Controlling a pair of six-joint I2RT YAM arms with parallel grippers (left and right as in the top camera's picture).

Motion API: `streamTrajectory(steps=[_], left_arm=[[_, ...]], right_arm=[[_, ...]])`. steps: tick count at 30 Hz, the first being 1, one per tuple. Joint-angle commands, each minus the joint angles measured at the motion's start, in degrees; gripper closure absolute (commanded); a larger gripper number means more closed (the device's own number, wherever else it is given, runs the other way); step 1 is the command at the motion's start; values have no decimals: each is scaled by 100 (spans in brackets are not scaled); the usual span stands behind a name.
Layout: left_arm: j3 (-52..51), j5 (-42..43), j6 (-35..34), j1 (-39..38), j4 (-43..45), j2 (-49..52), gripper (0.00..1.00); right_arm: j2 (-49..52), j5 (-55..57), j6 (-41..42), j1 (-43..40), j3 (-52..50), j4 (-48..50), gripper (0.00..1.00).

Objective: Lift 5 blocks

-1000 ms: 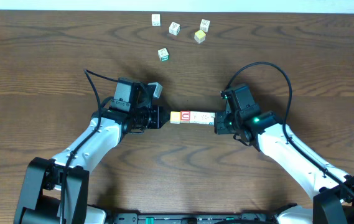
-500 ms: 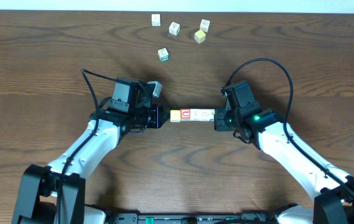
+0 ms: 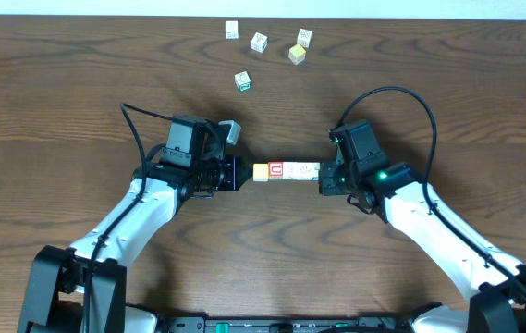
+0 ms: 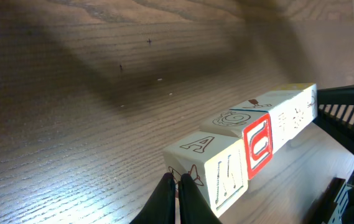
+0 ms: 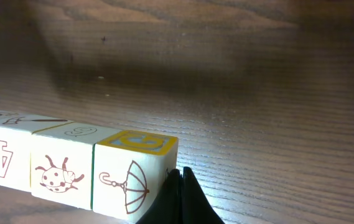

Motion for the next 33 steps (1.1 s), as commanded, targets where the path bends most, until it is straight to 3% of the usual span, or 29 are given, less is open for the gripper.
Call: streamTrajectory(steps=[1, 33], left_arm=[[363, 1410, -17, -389, 157, -107, 93], [678, 1410, -57, -407, -81, -111, 93]], right_arm=[[-267, -2253, -101, 570, 376, 216, 99], [-411, -2194, -98, 570, 470, 120, 99]])
